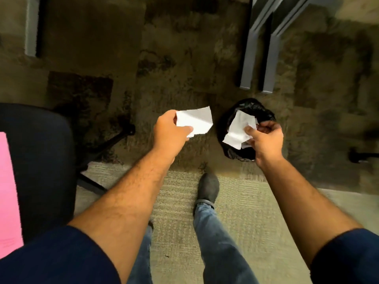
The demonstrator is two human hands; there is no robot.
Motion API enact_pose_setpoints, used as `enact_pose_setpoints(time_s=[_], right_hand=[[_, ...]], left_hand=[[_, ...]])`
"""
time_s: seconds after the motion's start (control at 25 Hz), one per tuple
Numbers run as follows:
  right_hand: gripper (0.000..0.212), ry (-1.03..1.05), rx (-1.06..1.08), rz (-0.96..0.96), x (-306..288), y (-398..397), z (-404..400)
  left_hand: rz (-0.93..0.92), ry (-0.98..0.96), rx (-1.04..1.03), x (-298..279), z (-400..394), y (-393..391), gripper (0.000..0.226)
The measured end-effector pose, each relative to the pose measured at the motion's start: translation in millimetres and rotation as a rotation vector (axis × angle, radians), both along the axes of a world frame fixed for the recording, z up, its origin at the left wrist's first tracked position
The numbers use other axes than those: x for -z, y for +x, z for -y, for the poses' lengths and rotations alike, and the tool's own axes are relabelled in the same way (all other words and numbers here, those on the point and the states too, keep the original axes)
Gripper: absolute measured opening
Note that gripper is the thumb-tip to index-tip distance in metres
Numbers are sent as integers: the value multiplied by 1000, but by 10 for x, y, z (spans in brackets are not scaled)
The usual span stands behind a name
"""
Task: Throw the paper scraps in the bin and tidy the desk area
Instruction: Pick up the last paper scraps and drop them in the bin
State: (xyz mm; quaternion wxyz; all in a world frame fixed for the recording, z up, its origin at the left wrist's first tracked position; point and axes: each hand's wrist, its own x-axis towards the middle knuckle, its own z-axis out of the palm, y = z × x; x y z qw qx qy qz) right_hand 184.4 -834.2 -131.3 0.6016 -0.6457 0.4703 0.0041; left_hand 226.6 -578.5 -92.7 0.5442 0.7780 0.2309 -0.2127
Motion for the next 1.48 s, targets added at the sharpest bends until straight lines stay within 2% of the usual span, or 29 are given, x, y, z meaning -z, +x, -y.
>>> enact_pose_setpoints(time_s=[0.12, 0.32, 0.4, 0.52, 0.6, 0.68, 0.88, 1.0, 1.12, 1.28, 1.48], right_hand=[[40, -95, 61, -103, 252, -57, 516], [29, -191, -31, -354, 623, -8, 1145], [18, -114, -19, -403, 740, 85, 1309], [5, 89, -64, -447, 833, 275, 1453], [26, 199, -65, -473, 829, 327, 1498], [34, 232, -61, -470, 819, 281, 1585], [23, 208, -58, -397, 821, -31, 1764], [16, 204, -24, -315, 837, -212, 1849], [20, 189, 34, -267, 803, -293, 1893], [19, 195, 25, -253, 724, -307, 1792], [16, 232, -41, -212, 531, -120, 1419]], left_hand=[[-79, -9, 70, 201, 565, 56, 42], [-263, 79, 131, 636, 1271, 159, 49], [-325, 132, 171, 748, 1486, 167, 52], [-340, 216, 249, 911, 1740, 168, 46], [-338, 258, 280, 985, 1871, 163, 40], [-337, 268, 307, 1037, 2026, 124, 37], [-316, 210, 273, 1126, 2280, 93, 45], [-322, 112, 269, 1211, 2478, 89, 63], [-348, 43, 338, 1231, 2555, 30, 75], [-380, 91, 475, 1216, 2310, -136, 63], [-371, 81, 399, 1133, 1828, -355, 59]])
